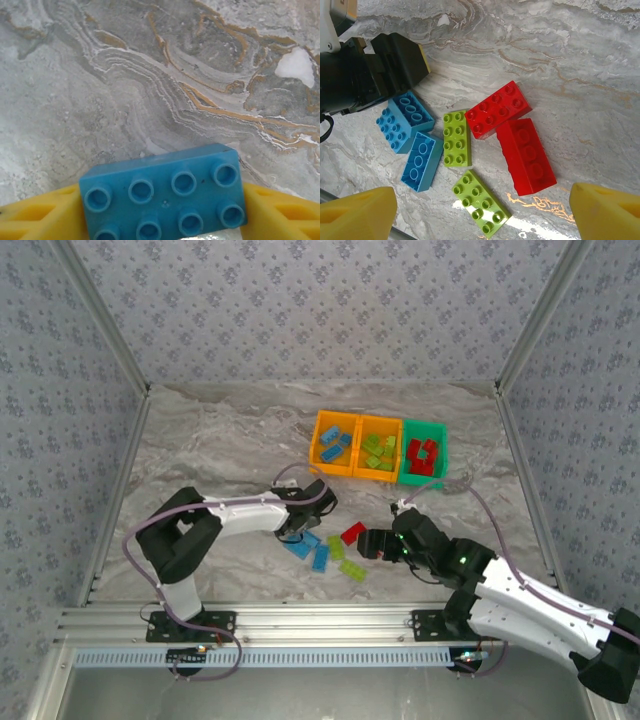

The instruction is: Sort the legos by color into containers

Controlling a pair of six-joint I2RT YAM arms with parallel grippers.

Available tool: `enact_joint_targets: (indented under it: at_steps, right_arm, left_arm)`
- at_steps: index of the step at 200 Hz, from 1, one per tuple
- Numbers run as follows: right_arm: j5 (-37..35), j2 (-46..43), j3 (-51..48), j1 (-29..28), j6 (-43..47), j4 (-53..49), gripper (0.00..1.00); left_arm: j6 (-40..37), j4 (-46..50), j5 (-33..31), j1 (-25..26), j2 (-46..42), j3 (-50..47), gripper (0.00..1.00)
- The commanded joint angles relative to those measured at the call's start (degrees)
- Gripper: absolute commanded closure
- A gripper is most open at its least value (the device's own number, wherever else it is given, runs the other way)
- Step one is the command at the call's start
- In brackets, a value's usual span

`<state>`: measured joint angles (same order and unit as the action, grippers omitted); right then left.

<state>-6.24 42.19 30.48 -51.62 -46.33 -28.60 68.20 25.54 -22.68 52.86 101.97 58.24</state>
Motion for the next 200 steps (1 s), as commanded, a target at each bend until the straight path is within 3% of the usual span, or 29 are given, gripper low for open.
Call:
enact_joint_targets:
  at_steps: [1,35,81,104,158,200]
  right_arm:
    - [-0.2,-0.5,0.5,0.3,-0.5,-1.2,0.08]
    - [2.1,0.0,0.2,0.1,-0.2,1.4,0.08]
    - [4.5,-0.5,-0.1,-0.7,0.3,5.9,0.08]
    - [3.5,-1.0,-0.4,-0.8,0.1,6.6,0.08]
    - [2.9,-1.7,-0.4,-1.1,-1.2,4.8,0.08]
    - [1.4,-3.8,0.4,-1.4,-1.4,0.7,0.09]
  left_arm:
    - [1.0,-2.9,2.7,-0.2,0.8,-2.0,0.41]
    - [-2.0,-3.2,3.5,-0.2,-3.2,-2.4,0.56]
    - [-10.9,-6.5,2.7,-0.1,-16.0,-1.6,0.61]
    - [-18.1,-9.7,0.5,-0.4,-17.7,2.0,0.62]
    - [-25.1,-7.9,-2.2,-5.7,-1.6,21.5,0.6]
    - [-29.1,-7.2,3.2,-9.6,14.1,38.6,0.56]
